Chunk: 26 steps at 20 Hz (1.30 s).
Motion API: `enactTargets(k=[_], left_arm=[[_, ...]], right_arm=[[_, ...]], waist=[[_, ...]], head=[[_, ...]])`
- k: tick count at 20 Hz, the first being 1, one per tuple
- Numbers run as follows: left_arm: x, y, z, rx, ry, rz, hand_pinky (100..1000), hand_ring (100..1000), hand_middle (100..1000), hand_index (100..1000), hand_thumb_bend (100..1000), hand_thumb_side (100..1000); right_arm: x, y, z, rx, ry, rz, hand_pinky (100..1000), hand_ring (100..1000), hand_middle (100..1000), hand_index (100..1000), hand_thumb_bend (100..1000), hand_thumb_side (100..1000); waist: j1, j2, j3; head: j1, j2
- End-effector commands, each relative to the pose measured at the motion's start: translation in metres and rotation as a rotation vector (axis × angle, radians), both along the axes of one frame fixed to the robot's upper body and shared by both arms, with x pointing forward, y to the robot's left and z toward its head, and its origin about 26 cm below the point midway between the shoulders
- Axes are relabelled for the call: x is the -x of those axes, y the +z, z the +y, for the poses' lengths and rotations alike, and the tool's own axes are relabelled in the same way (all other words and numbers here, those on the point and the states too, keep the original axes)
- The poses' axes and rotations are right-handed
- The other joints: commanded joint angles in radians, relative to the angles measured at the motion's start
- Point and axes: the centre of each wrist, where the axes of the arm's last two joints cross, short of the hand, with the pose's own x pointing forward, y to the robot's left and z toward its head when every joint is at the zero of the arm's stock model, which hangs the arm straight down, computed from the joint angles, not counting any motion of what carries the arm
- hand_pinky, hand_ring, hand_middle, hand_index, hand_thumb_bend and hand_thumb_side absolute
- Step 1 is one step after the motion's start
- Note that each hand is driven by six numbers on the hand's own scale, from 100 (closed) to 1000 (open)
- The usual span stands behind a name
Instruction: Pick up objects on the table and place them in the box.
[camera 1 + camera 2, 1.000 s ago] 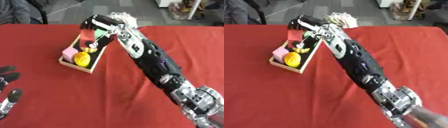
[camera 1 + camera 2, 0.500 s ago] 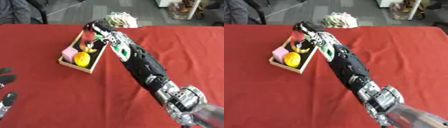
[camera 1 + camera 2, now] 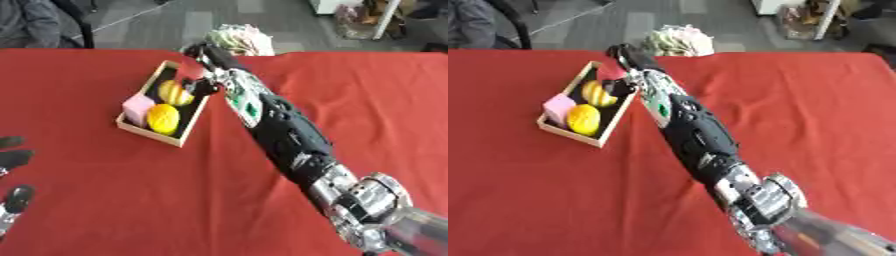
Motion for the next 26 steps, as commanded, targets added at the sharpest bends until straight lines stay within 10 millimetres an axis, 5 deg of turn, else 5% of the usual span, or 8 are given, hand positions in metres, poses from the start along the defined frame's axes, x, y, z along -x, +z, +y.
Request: enactTargets(k=[1,18,26], left_arm=[[0.000,0.010,-0.001,0.000,-0.006,-0.035,810,743,759,817,618,461],[0.000,0.010,0.000,0.005,-0.001,-0.035,810,741,757,817,620,461],[0.000,0.008,0.001,0.007,0.009,-0.029,810,741,757,817,619,462]], right_arm=[[-0.001,-0.009,0.002,0.011,0.042,0.011,757,804,826,921,433,272],[0.003,-0.032,0.003,0.002,0.140,0.098,771,832,880,949,489,390],[0.005,0.005,0.017,-0.085,0.299,-0.067,897,938,965,960,523,379]], waist=[[0.010,0.002,-0.001],[0.014,0.002,-0.011],[0.013,-0.003,-0.035]], head=[[0.000,-0.013],[0.007,-0.013],[0.024,-0.012]])
